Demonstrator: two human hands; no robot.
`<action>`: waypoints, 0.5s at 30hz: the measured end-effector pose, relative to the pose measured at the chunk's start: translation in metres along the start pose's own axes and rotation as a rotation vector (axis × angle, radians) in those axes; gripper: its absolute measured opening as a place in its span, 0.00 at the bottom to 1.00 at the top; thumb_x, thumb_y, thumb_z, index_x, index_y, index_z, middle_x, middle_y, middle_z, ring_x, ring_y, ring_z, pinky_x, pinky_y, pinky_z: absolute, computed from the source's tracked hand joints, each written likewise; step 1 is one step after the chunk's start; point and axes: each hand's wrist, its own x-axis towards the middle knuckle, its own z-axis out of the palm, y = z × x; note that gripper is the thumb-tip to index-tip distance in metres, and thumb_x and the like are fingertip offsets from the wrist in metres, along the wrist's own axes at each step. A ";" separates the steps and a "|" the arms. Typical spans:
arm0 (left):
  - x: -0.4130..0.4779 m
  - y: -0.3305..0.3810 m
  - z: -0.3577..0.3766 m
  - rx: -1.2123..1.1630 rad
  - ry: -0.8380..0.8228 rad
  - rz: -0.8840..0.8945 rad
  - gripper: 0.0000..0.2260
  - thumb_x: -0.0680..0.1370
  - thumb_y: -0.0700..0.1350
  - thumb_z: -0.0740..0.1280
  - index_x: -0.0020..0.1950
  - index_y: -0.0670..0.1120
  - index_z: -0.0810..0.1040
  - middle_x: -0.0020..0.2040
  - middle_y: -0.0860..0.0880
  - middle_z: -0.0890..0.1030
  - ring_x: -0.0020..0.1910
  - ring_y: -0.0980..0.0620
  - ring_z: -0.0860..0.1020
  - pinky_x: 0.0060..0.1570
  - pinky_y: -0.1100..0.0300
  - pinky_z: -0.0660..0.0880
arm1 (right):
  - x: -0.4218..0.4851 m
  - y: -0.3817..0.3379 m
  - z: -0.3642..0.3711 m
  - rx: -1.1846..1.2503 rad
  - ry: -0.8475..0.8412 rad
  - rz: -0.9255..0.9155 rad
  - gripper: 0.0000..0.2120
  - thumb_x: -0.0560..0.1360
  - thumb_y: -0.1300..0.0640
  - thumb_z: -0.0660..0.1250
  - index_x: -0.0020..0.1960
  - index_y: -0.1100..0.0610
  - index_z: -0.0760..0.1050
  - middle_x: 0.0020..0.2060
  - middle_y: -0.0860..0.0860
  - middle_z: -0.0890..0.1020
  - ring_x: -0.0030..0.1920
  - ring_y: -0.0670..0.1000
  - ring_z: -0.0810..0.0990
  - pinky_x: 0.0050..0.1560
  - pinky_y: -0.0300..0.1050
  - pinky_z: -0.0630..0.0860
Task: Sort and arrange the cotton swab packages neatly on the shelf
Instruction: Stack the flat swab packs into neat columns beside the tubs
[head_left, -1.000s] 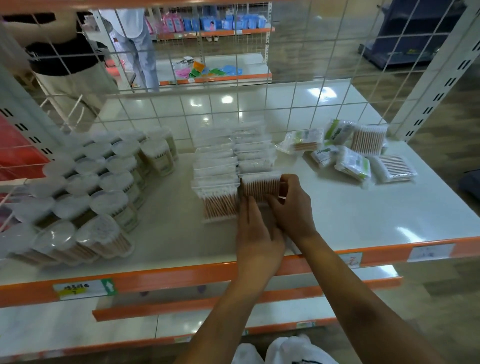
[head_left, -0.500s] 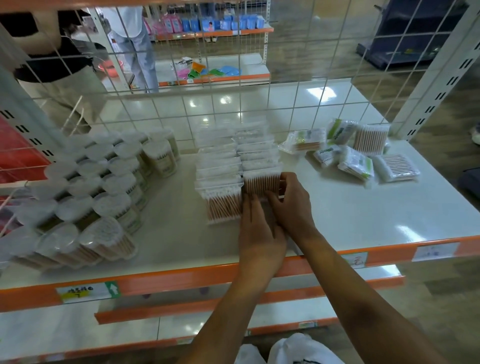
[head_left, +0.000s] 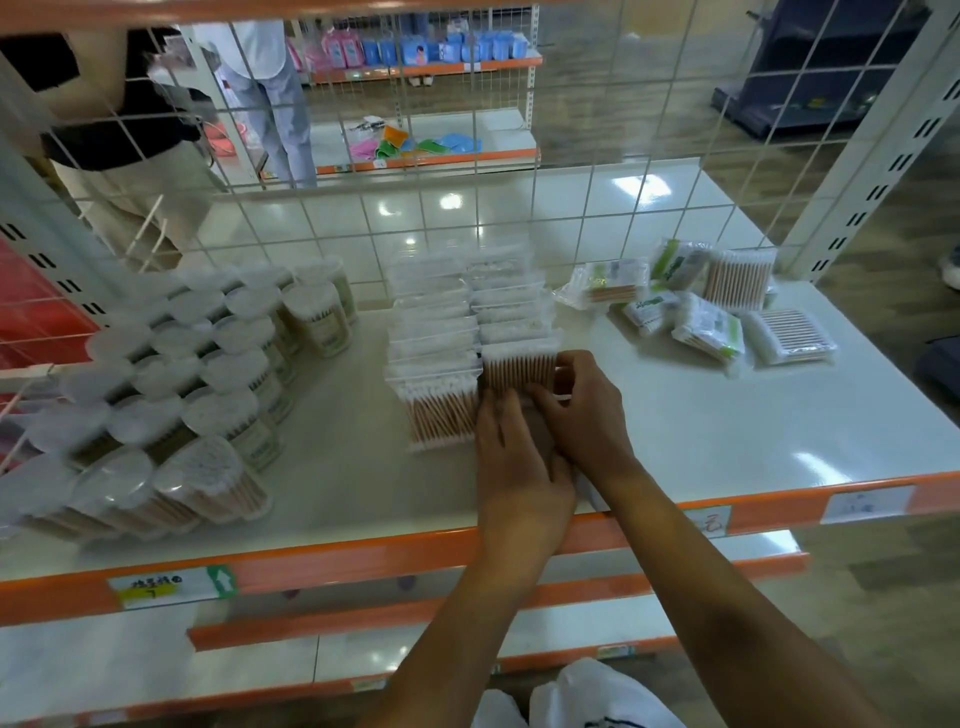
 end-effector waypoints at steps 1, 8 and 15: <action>-0.002 0.001 0.001 0.011 0.026 0.026 0.30 0.77 0.42 0.64 0.76 0.44 0.55 0.77 0.46 0.52 0.76 0.49 0.51 0.66 0.69 0.46 | -0.001 0.000 -0.002 0.002 0.005 -0.009 0.17 0.72 0.53 0.70 0.57 0.56 0.71 0.50 0.52 0.80 0.51 0.49 0.78 0.53 0.49 0.76; 0.002 0.003 0.018 0.169 0.215 0.219 0.28 0.71 0.40 0.70 0.69 0.43 0.65 0.66 0.43 0.70 0.65 0.46 0.66 0.63 0.55 0.66 | 0.005 0.006 -0.027 -0.044 0.071 -0.098 0.18 0.73 0.49 0.69 0.58 0.58 0.73 0.52 0.51 0.79 0.51 0.48 0.76 0.51 0.46 0.76; 0.010 0.011 0.033 0.303 0.205 0.319 0.24 0.68 0.39 0.66 0.65 0.44 0.71 0.62 0.44 0.74 0.61 0.45 0.68 0.60 0.51 0.71 | 0.045 0.018 -0.049 -0.070 0.165 0.001 0.19 0.74 0.52 0.68 0.60 0.61 0.70 0.55 0.54 0.77 0.53 0.51 0.76 0.49 0.40 0.69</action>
